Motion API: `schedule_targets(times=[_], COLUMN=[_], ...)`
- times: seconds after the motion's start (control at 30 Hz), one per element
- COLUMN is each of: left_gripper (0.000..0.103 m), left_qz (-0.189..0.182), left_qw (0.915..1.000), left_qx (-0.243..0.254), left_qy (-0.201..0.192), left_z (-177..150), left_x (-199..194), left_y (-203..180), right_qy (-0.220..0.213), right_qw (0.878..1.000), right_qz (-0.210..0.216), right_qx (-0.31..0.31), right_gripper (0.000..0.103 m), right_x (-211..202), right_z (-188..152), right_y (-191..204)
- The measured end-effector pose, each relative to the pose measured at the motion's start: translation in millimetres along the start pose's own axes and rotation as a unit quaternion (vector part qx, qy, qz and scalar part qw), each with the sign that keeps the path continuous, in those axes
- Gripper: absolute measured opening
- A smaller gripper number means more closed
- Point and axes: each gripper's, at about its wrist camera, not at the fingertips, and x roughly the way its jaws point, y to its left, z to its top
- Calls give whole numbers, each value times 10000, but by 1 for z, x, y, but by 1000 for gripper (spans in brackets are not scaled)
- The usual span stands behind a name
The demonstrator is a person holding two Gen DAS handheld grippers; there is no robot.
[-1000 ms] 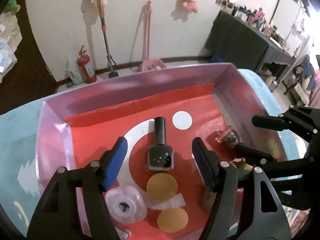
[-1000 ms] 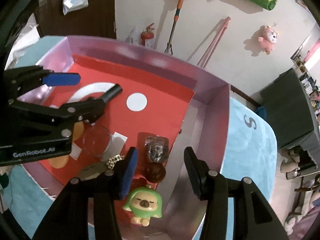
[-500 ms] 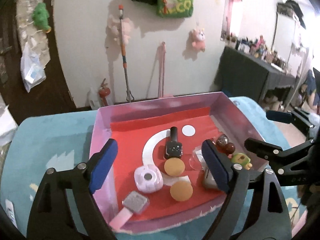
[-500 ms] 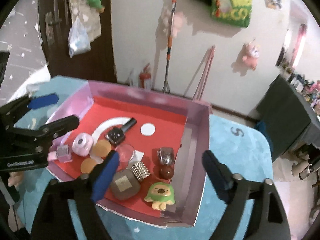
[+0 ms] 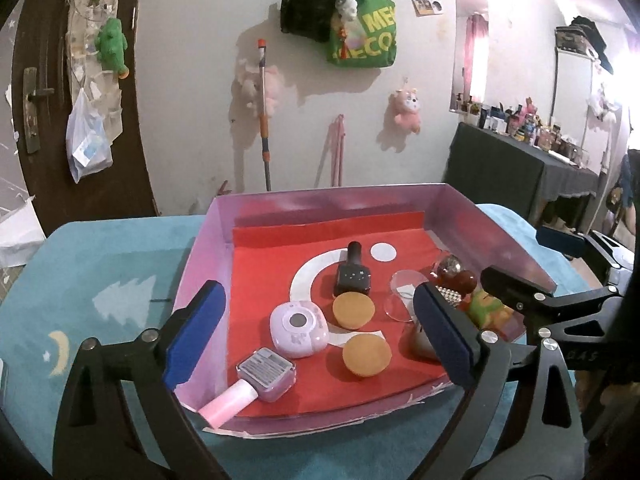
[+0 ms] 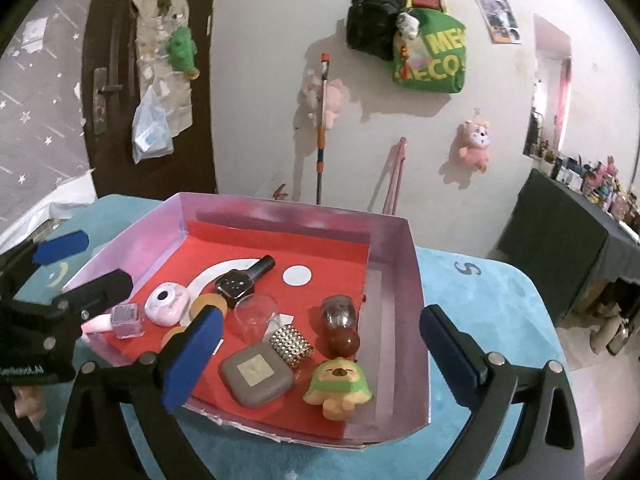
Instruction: Organize rigid objects
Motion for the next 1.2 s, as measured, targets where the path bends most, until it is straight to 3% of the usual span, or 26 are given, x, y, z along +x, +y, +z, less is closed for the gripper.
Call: schedule_targets(times=[0.6,1.2], left_gripper=[96,96], left_qz=[204,254], left_qw=[9992,9991], left_qx=[-20,-22], left_qy=[345,334], left_z=[-22,-23], left_x=[33,34], left_y=[-1,1], right_qy=[27,-8], right_qw=[9995,9995], right_qz=[-97,-187], right_qx=[289,237], right_gripper=[103,103], right_x=[22,24], right_z=[-21,-23], right_y=[-3,-3])
